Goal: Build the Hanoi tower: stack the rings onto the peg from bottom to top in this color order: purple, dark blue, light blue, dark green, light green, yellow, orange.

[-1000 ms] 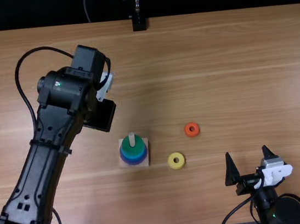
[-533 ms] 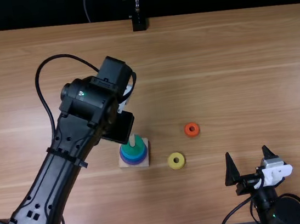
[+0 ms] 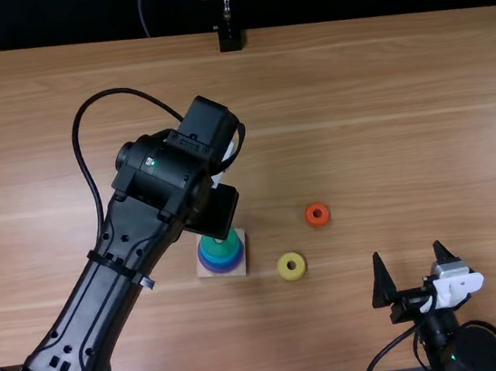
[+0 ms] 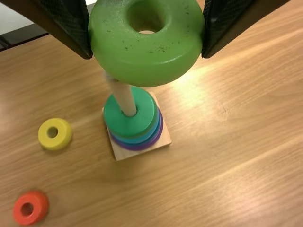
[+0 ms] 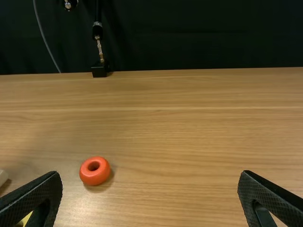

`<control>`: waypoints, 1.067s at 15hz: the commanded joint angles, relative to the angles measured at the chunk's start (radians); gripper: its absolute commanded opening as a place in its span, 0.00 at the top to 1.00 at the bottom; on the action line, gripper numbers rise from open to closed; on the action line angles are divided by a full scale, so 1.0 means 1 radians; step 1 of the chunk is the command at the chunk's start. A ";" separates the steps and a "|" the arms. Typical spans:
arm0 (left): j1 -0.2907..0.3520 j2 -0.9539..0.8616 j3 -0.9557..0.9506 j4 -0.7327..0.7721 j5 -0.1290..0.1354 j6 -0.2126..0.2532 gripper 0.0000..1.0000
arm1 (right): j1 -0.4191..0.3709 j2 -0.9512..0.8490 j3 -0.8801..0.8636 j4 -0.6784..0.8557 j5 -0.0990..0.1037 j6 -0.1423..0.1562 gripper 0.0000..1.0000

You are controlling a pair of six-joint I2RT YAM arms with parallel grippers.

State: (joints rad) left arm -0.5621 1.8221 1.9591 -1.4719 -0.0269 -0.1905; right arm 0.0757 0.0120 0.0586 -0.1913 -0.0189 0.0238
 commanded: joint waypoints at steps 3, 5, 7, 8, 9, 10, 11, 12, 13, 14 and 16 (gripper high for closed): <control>-0.028 0.037 0.043 0.003 0.003 -0.017 1.00 | -0.008 -0.012 -0.049 -0.071 -0.003 -0.005 0.00; -0.039 0.039 0.043 0.003 0.003 -0.019 1.00 | -0.008 -0.012 -0.049 -0.071 -0.003 -0.005 0.00; -0.041 0.052 0.043 0.003 0.003 -0.019 1.00 | -0.008 -0.012 -0.049 -0.071 -0.005 -0.005 0.00; -0.041 0.052 0.043 0.003 0.003 -0.019 1.00 | -0.008 -0.012 -0.049 -0.071 -0.005 -0.005 0.00; -0.041 0.054 0.043 0.003 0.003 -0.019 1.00 | -0.008 -0.012 -0.049 -0.071 -0.005 -0.005 0.00; -0.041 0.054 0.041 0.003 0.003 -0.019 1.00 | -0.008 -0.012 -0.049 -0.071 -0.005 -0.005 0.00; -0.041 0.055 0.041 0.003 0.003 -0.017 1.00 | -0.008 -0.012 -0.049 -0.071 -0.005 -0.005 0.00; -0.041 0.057 0.040 0.003 0.003 -0.017 1.00 | -0.008 -0.012 -0.049 -0.071 -0.003 -0.005 0.00; -0.041 0.072 0.040 0.003 0.005 -0.017 1.00 | -0.008 -0.012 -0.049 -0.071 -0.005 -0.004 0.00; -0.041 0.091 0.040 0.003 0.005 -0.017 1.00 | -0.008 -0.012 -0.049 -0.071 -0.005 -0.005 0.00; -0.041 0.094 0.040 0.007 0.005 -0.017 1.00 | -0.008 -0.012 -0.049 -0.071 -0.005 -0.004 0.00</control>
State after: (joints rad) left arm -0.5961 1.9034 1.9667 -1.4666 -0.0189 -0.1993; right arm 0.0757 0.0120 0.0586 -0.1909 -0.0185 0.0235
